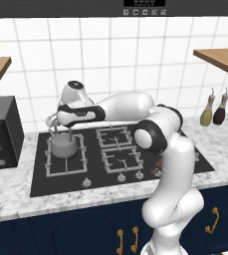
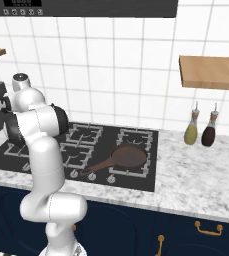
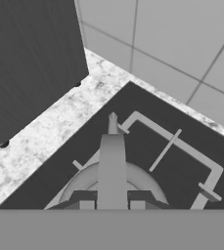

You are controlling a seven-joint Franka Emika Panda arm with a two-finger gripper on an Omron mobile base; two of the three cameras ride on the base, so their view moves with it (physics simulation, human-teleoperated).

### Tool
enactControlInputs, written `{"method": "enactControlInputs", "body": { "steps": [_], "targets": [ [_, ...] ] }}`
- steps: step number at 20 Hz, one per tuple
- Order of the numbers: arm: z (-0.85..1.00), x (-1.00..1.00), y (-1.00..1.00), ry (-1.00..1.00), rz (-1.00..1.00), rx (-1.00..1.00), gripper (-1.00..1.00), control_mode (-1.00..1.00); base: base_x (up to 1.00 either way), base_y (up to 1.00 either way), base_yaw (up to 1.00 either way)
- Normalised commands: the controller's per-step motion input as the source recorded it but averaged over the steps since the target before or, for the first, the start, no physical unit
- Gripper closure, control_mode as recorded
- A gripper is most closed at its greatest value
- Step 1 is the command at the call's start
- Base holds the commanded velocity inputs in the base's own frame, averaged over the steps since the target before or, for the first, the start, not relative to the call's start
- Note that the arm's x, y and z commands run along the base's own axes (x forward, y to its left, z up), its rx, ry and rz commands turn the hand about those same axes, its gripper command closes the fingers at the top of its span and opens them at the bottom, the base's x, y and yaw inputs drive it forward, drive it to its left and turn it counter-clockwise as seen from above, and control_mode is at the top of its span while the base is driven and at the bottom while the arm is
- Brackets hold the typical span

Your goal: Pick the kettle from the counter and place it on a stove burner. Then turn the burner on.

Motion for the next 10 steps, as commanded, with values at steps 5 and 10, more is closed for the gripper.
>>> {"method": "enactControlInputs", "body": {
  "steps": [5,10],
  "targets": [
    [0.0,0.0,0.0,0.0,0.0,0.0,-1.0,-1.0,0.0,0.0,0.0],
    [0.11,0.0,0.0,0.0,-0.02,-0.04,-1.0,-1.0,0.0,0.0,0.0]
  ]
}}
